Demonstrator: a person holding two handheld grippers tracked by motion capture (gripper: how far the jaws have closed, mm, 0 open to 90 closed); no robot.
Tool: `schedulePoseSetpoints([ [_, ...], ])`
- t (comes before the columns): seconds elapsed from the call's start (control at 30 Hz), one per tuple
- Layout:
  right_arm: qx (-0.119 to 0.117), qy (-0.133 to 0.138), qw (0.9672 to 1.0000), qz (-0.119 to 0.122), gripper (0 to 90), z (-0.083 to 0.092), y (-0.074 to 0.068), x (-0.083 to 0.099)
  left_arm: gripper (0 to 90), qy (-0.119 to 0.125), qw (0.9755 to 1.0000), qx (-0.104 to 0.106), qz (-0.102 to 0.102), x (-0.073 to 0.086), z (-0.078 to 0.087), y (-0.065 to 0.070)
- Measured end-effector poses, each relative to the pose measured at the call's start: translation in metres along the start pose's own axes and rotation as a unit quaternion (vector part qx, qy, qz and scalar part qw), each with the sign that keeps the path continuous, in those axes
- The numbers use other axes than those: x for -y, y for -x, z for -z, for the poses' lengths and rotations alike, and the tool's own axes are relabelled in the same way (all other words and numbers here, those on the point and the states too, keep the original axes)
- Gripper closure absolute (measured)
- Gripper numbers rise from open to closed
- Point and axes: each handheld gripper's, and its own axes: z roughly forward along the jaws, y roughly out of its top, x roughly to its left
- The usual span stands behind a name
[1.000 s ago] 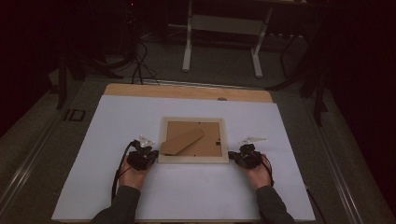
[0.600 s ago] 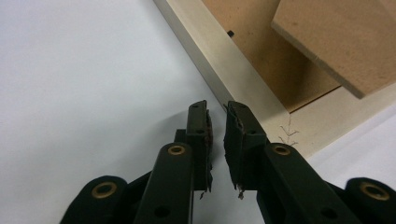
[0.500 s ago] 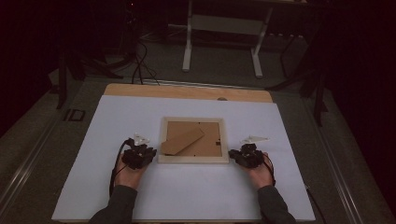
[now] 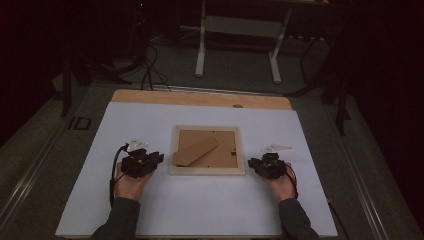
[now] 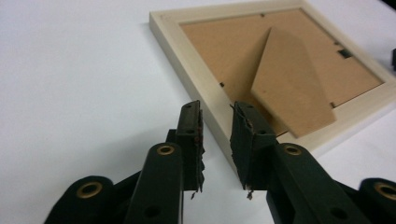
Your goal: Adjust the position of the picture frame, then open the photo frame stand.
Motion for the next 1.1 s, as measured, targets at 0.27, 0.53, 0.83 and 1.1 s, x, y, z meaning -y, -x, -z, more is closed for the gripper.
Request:
schedulePoseSetpoints([
  [0.27, -0.001, 0.002, 1.0, 0.002, 77.8, 0.001, 0.0, 0.0, 64.4, 0.01, 0.9998, 0.019, -0.003, -0.005, 0.004, 0.003],
  [0.53, -0.004, 0.004, 1.0, 0.001, 76.2, 0.002, 0.0, -0.001, 58.3, 0.0, 0.999, 0.035, -0.028, -0.01, 0.001, 0.013],
  [0.83, -0.009, 0.011, 0.9999, -0.005, 75.3, 0.004, 0.002, -0.001, 57.1, -0.023, 0.9985, 0.026, -0.042, -0.022, -0.005, 0.024],
  [1.1, -0.013, 0.008, 0.9999, -0.002, 73.9, 0.002, 0.0, -0.001, 57.0, -0.037, 0.9966, 0.037, -0.064, -0.04, -0.011, 0.032],
])
